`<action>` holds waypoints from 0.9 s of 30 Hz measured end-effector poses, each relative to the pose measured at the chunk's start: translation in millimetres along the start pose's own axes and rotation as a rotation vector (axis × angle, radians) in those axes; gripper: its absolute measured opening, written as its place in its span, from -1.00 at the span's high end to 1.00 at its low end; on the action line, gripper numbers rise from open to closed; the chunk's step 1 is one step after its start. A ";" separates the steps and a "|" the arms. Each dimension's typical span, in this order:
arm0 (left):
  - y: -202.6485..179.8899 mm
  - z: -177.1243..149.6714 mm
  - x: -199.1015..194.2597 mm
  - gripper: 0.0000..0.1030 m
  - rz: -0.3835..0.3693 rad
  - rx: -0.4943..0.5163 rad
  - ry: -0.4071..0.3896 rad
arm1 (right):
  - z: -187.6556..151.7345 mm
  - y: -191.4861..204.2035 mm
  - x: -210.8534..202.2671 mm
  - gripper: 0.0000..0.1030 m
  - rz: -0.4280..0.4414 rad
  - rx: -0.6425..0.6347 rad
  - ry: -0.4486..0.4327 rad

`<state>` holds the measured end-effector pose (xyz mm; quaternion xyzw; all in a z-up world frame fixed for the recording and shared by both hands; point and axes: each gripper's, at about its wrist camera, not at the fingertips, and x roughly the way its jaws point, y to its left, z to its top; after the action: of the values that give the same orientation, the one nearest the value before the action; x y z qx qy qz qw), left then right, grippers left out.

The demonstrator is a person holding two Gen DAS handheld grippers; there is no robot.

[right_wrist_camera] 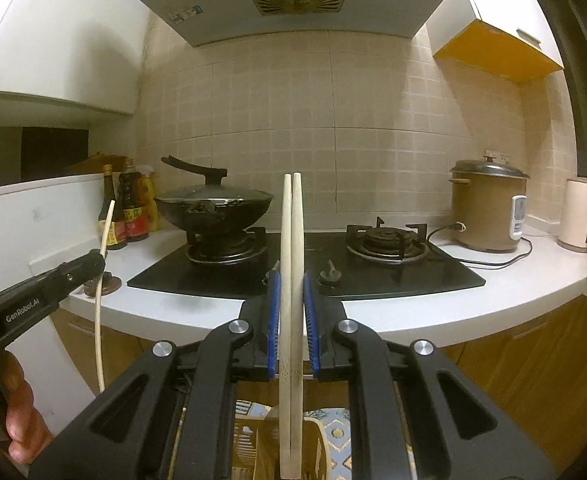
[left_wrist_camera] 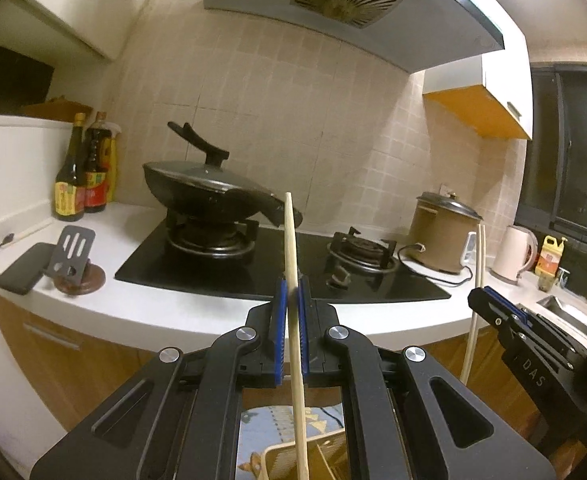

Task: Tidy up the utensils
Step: 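Open both tools to drop the chopsticks into the basket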

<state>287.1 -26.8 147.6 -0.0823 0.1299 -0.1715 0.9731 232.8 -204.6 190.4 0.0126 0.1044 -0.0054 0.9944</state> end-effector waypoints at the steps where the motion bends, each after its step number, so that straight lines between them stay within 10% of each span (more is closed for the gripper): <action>1: -1.0 -2.8 0.4 0.93 0.004 0.002 -0.001 | -3.2 0.0 2.2 0.81 0.002 -0.001 0.002; 17: 0.9 -41.3 -10.4 0.83 0.023 0.055 0.004 | -47.7 2.0 -21.2 0.77 0.015 -0.034 0.028; 22: 9.0 -41.5 -37.8 0.50 0.007 0.049 0.023 | -45.0 -9.2 -52.4 0.10 0.032 0.002 0.060; 27: 12.1 -37.5 -70.4 0.31 0.006 0.061 0.102 | -39.7 -20.9 -80.8 0.09 0.038 0.019 0.163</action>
<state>216.5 5.1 125.2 -0.0433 0.1741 -0.1765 0.9678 145.2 -223.8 167.9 0.0246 0.1845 0.0136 0.9824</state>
